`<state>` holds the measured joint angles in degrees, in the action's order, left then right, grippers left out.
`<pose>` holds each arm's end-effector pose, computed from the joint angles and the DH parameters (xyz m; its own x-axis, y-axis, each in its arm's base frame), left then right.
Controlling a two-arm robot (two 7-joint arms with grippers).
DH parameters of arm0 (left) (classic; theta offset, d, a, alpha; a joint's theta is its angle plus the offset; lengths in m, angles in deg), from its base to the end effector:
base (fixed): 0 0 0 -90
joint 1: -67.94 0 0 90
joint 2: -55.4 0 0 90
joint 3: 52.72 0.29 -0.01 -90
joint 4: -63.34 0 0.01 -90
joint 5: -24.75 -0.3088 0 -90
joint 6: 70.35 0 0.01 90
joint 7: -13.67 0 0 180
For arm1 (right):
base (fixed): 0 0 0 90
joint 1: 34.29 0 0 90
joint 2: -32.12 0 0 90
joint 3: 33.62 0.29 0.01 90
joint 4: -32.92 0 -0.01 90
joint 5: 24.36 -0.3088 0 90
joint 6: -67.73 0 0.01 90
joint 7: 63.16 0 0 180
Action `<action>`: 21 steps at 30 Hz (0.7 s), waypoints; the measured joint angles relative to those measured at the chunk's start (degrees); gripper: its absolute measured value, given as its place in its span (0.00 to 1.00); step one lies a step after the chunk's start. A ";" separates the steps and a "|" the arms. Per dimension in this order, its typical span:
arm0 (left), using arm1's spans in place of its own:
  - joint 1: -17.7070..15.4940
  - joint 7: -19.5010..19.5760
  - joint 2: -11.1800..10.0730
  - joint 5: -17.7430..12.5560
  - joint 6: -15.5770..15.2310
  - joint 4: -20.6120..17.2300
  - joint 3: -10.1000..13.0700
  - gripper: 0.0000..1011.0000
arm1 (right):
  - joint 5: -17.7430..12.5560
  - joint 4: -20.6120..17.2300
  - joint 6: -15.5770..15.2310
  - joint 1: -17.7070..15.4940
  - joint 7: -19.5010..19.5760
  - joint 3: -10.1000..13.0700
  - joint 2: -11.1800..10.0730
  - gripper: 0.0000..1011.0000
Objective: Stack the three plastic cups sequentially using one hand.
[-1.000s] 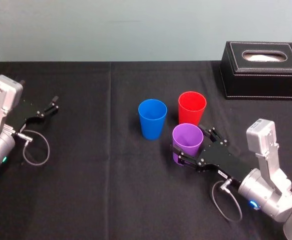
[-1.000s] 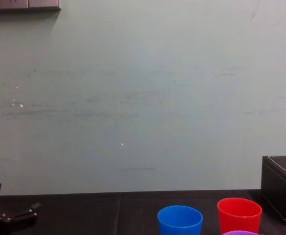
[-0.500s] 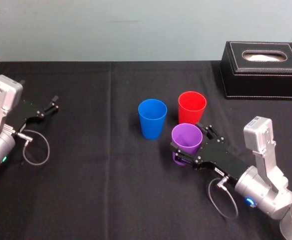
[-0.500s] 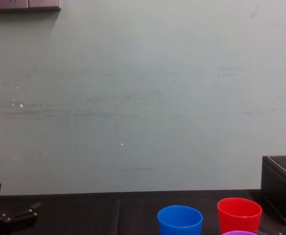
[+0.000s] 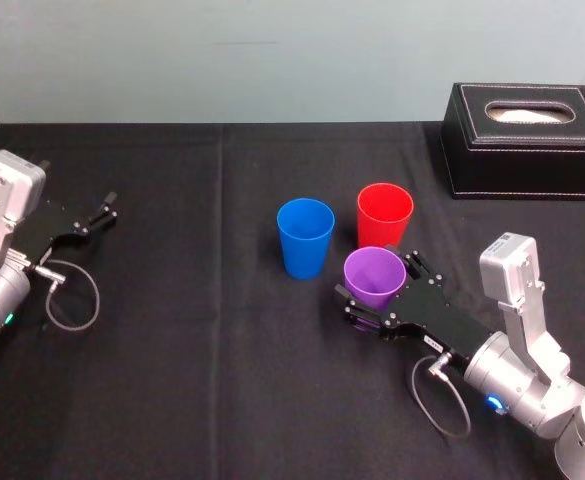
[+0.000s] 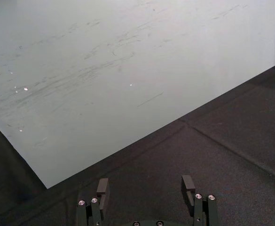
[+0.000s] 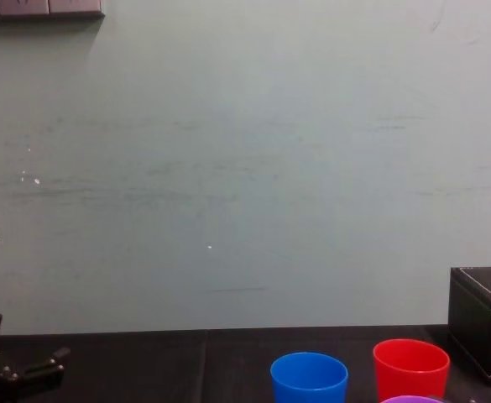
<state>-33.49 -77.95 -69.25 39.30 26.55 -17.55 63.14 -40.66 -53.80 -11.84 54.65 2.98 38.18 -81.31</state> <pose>0.3581 0.0828 -0.3023 0.2922 0.8803 0.3738 -0.9553 0.2871 0.0705 0.3052 -0.0324 -0.3366 0.6495 -0.7553 0.0877 0.7602 0.6474 -0.0543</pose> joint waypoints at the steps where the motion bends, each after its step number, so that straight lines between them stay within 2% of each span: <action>1: 0.00 0.00 0.00 0.00 0.00 0.00 0.00 0.99 | 0.00 -0.01 0.00 0.00 0.00 0.00 -0.01 0.99; 8: 0.00 0.00 0.00 0.00 0.00 0.00 0.00 0.99 | -0.06 -0.03 0.00 0.01 0.01 -0.04 -0.06 0.97; 14: 0.00 0.00 0.00 0.00 0.00 0.00 0.00 0.99 | -0.14 -0.04 0.02 0.01 0.02 -0.08 -0.08 0.82; 21: 0.00 0.00 0.00 0.00 0.00 0.00 0.00 0.99 | -0.22 -0.04 0.05 0.01 0.01 -0.12 -0.11 0.76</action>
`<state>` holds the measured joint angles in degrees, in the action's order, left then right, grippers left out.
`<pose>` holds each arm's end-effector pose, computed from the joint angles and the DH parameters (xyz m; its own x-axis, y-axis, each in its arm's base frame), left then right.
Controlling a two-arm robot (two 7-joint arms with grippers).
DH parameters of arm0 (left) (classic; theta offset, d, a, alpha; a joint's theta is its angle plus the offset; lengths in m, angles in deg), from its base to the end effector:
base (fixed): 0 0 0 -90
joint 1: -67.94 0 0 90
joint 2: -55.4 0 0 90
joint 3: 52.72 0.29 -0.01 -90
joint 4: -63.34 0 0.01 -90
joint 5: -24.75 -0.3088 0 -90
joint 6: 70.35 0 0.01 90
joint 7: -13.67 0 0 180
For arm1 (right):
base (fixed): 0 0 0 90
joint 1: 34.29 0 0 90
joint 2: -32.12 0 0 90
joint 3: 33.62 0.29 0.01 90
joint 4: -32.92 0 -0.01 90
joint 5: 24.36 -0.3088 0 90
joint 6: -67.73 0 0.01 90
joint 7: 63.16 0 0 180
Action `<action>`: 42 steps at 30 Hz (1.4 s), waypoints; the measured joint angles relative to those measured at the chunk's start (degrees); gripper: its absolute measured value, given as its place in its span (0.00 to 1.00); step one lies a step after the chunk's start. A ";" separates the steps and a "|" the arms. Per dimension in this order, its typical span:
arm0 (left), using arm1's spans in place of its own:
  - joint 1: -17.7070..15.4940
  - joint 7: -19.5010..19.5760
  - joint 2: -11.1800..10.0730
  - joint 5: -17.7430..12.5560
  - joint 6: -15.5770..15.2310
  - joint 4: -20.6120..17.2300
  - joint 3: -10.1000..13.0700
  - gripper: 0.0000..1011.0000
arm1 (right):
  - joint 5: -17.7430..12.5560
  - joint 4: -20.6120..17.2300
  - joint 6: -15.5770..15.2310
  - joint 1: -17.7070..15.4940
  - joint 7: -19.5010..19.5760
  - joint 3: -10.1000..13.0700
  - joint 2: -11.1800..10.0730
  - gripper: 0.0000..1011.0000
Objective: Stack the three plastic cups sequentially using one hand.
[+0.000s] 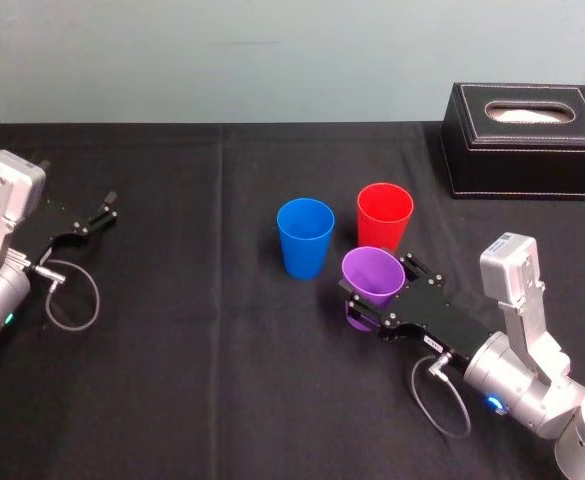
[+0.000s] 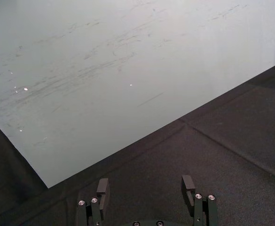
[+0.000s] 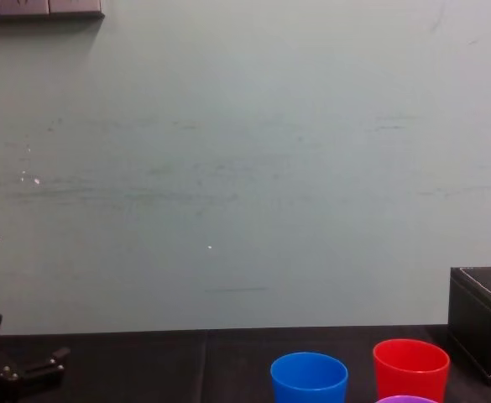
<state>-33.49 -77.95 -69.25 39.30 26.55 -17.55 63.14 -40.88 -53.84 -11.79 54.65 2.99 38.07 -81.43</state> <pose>0.3581 0.0828 -0.3023 0.2922 0.8803 0.3738 -0.9553 0.2871 0.0705 0.3051 -0.0324 -0.3365 0.6504 -0.7547 0.0859 0.7594 0.6484 -0.0532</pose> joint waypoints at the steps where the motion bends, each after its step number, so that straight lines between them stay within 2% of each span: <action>1: 0.00 0.00 0.00 0.00 0.00 0.00 0.00 0.99 | 0.05 -0.07 0.00 -0.02 0.02 0.08 0.00 0.76; 7: 0.00 0.00 0.00 0.00 0.00 0.00 0.00 0.99 | 0.17 -2.16 -0.74 -0.42 0.36 1.26 -0.28 0.73; 13: 0.00 0.00 0.00 0.00 0.00 0.00 0.00 0.99 | -1.47 -6.28 -3.65 -0.61 0.03 2.94 -1.38 0.73; 19: 0.00 0.00 0.00 0.00 0.00 0.00 0.00 0.99 | -3.89 -9.94 -7.06 0.59 -0.49 4.27 -2.56 0.73; 24: 0.00 0.00 0.00 0.00 0.00 0.00 0.00 0.99 | -4.61 -11.11 -9.09 2.53 -0.25 4.63 -3.09 0.73; 28: 0.00 0.00 0.00 0.00 0.00 0.00 0.00 0.99 | -5.02 -10.78 -10.74 4.69 0.16 4.58 -3.16 0.73; 31: 0.00 0.00 0.00 0.00 0.00 0.00 0.00 0.99 | -5.17 -9.05 -12.18 7.30 0.74 4.15 -2.74 0.73; 42: 0.00 0.00 0.00 0.00 0.00 0.00 0.00 0.99 | -4.88 -3.10 -13.05 12.87 1.81 2.51 -0.68 0.73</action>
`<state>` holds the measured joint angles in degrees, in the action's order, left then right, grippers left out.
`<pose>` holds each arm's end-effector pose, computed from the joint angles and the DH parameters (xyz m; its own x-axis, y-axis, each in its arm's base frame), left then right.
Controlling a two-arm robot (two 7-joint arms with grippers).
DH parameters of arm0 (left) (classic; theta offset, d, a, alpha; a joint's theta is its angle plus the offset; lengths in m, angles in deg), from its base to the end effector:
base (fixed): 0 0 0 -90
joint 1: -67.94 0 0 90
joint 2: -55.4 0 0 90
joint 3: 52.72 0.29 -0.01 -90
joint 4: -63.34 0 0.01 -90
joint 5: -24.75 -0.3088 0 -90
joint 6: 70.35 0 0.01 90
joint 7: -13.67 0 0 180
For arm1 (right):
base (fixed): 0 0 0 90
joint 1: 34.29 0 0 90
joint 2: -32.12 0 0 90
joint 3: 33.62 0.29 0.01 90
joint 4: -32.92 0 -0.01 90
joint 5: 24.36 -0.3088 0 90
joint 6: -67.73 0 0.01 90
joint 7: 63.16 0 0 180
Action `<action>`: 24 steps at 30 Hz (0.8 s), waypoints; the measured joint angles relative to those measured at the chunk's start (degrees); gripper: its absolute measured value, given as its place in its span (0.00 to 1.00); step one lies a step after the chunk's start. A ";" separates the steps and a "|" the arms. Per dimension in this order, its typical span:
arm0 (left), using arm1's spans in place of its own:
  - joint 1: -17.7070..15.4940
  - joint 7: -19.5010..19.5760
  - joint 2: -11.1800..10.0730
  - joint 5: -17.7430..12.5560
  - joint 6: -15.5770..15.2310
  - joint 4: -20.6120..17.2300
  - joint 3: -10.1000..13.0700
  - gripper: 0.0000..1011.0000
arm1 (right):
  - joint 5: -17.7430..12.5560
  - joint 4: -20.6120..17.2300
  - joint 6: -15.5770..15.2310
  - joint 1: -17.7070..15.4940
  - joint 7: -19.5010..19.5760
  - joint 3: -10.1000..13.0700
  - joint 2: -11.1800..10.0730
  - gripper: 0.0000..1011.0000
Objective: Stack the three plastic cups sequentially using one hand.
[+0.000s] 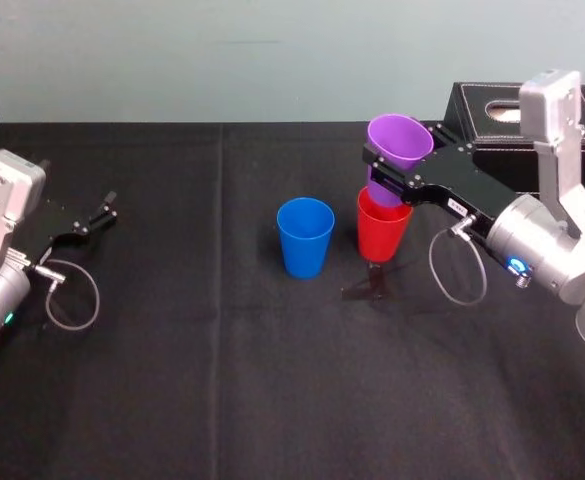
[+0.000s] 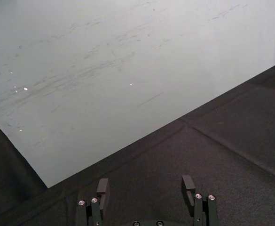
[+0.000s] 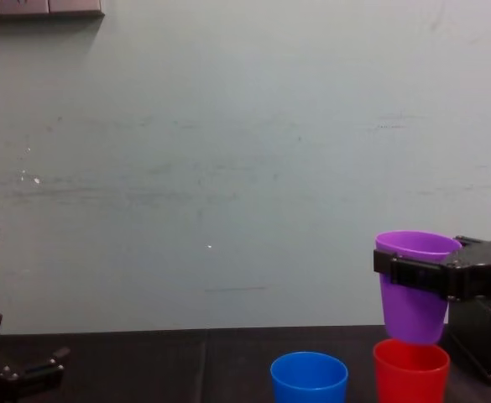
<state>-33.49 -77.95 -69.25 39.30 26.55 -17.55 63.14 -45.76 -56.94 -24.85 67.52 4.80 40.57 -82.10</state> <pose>0.3581 0.0828 -0.3023 0.2922 0.8803 0.3738 -0.9553 0.2871 0.0705 0.3733 -0.0417 -0.2402 0.5863 -0.8045 0.0948 0.8078 0.5894 0.0054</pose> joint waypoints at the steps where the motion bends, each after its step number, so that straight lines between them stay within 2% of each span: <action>1: 0.00 0.00 0.00 0.00 0.00 0.00 0.00 0.99 | 0.17 0.64 0.00 0.44 0.15 -0.19 0.21 0.73; 10: 0.00 0.00 0.00 0.00 0.00 0.00 0.00 0.99 | 1.21 3.80 1.28 1.55 0.61 -0.86 1.44 0.73; 24: 0.00 0.00 0.00 0.00 0.00 0.00 0.00 0.99 | 1.94 6.61 3.16 1.80 0.44 -0.86 2.40 0.73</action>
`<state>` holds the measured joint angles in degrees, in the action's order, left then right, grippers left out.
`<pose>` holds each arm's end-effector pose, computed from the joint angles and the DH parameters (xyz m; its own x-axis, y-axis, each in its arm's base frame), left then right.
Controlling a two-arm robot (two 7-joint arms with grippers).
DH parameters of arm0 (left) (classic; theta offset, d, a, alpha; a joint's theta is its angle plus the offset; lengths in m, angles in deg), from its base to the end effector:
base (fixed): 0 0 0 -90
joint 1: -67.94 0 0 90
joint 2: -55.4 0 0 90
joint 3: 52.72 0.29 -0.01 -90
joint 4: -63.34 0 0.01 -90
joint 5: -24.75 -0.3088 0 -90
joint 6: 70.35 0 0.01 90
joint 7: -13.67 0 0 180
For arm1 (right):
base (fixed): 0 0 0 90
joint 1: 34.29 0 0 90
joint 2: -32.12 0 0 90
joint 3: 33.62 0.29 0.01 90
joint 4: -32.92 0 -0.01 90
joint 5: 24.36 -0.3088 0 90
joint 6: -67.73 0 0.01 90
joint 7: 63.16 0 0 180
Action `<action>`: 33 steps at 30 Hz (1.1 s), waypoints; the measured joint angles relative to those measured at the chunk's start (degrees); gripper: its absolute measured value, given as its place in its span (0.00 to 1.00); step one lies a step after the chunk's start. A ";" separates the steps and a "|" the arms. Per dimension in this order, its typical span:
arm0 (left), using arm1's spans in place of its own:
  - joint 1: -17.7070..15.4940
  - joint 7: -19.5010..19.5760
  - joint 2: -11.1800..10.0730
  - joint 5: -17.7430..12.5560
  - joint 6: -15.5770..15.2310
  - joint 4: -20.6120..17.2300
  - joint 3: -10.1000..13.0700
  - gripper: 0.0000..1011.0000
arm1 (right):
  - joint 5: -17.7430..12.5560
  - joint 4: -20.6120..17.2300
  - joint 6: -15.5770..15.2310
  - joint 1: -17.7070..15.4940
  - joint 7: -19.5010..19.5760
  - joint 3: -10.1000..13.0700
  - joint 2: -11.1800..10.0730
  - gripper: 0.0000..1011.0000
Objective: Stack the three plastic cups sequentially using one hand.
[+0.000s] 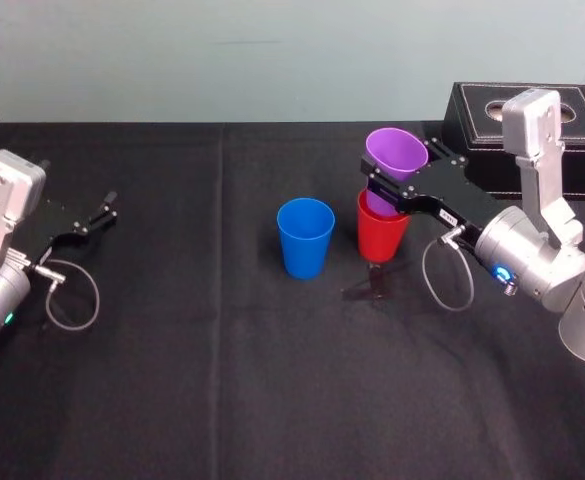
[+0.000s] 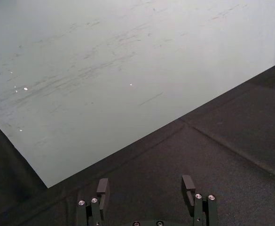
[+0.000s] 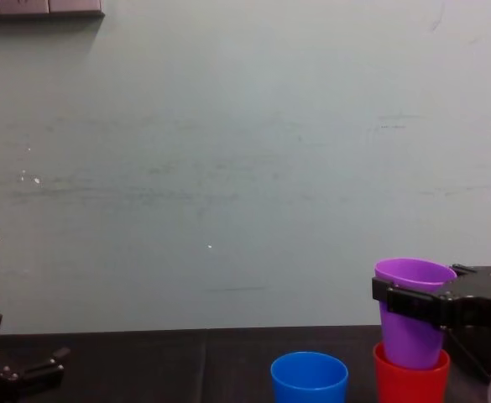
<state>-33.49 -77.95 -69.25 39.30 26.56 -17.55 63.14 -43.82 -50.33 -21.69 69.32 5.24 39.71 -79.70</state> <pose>0.3581 0.0828 -0.3023 0.2922 0.8803 0.3738 -0.9553 0.2872 0.0704 0.3849 -0.0387 -0.2647 0.5622 -0.8221 0.0898 0.8259 0.5638 -0.0087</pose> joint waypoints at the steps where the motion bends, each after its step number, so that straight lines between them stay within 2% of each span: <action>1: 0.00 0.00 0.00 0.00 0.00 0.00 0.00 0.99 | 0.01 0.32 0.22 0.02 -0.08 0.02 0.11 0.73; 15: 0.00 0.00 0.00 0.00 0.00 0.00 0.00 0.99 | 0.88 2.98 1.63 0.05 -0.90 -0.45 0.85 0.73; 33: 0.00 0.00 0.00 0.00 0.00 0.00 0.00 0.99 | 1.92 4.65 2.47 -0.13 -1.25 -0.53 1.15 0.73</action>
<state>-33.49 -77.95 -69.25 39.30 26.55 -17.55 63.14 -41.90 -45.68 -19.22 69.19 3.99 39.18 -78.55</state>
